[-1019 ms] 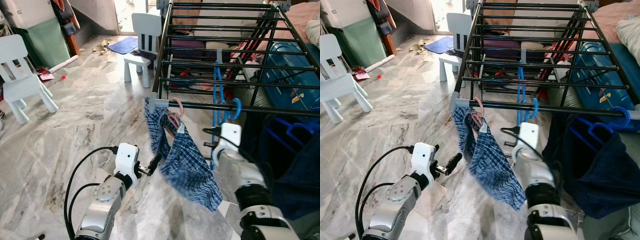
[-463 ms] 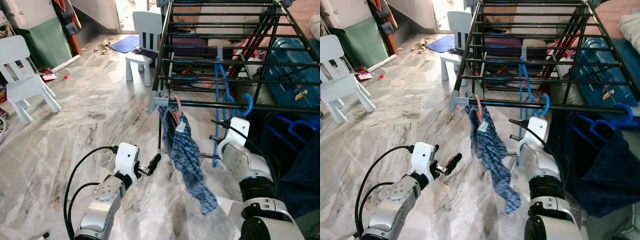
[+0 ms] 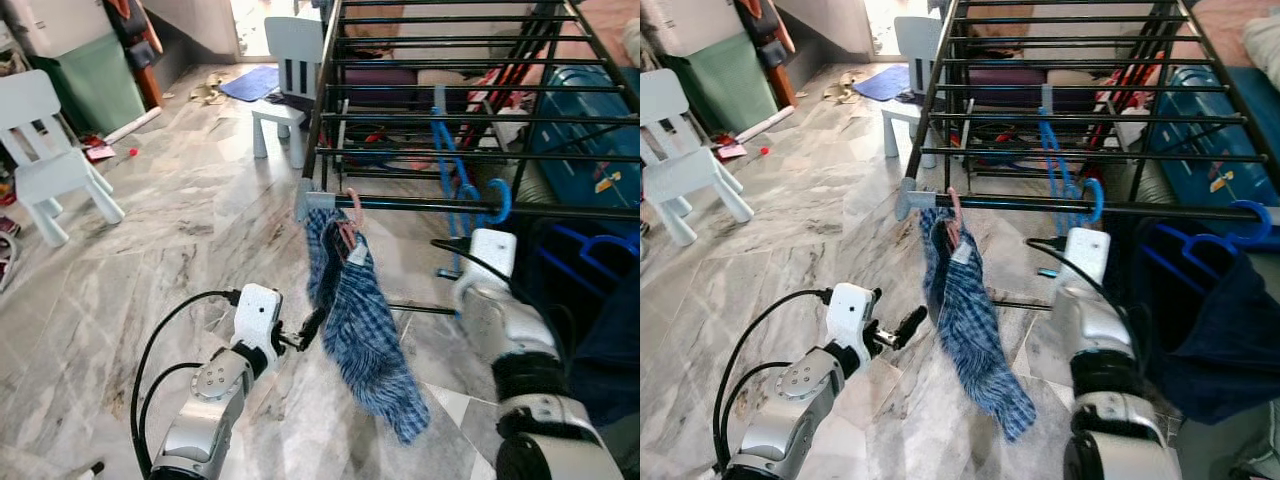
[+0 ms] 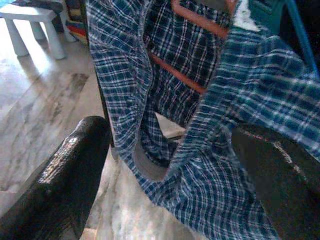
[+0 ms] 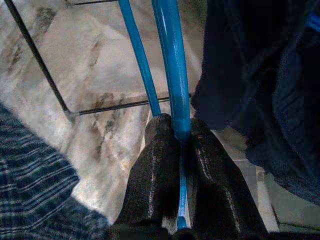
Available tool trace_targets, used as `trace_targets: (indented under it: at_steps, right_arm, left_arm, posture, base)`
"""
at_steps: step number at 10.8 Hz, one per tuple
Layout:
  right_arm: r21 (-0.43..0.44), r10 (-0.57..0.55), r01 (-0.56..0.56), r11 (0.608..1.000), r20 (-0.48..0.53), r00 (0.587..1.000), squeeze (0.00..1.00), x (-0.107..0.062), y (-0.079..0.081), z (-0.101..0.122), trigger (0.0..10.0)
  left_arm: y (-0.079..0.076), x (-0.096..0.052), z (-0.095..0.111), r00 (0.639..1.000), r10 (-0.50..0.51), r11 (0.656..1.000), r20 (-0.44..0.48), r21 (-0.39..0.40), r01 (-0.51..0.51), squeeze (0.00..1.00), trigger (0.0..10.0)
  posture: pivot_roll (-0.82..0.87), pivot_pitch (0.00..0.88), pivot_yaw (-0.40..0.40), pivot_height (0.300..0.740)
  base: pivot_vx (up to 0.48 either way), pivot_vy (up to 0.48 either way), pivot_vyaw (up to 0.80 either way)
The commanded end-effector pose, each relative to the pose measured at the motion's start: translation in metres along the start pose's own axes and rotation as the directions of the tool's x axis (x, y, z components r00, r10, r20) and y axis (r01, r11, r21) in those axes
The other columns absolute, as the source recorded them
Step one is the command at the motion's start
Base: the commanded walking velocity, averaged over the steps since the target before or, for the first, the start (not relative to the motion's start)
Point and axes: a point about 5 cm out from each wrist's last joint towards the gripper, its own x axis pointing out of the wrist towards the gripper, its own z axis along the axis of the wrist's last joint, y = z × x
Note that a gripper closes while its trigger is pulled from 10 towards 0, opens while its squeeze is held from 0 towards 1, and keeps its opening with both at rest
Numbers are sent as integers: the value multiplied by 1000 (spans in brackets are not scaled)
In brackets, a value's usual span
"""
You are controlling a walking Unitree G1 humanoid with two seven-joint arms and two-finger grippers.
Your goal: Hang hanger
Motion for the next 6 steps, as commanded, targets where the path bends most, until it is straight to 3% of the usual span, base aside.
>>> trace_targets:
  at_steps: [1, 4, 6]
  right_arm:
    - [25, -10, 10, 1000, -3, 1000, 0, -2, -2, -1, 10000]
    - [14, 26, -25, 1000, -76, 997, 0, -7, 13, -29, 10000]
    - [-55, 61, -63, 997, -33, 998, 0, -11, 20, -26, 10000]
  left_arm:
    - [1, -1, 1, 1000, -8, 1000, -7, 11, 8, 0, 10000]
    - [4, 1, 2, 1000, -14, 1000, -12, 22, 14, 0, 10000]
    - [3, 2, 1, 1000, -22, 999, -17, 25, 22, 0, 10000]
  posture:
    - [-64, 37, 61, 740]
    - [-72, 24, 77, 740]
    - [-81, 10, 91, 740]
  base:
    - [0, 0, 0]
    - [0, 0, 0]
    - [0, 0, 0]
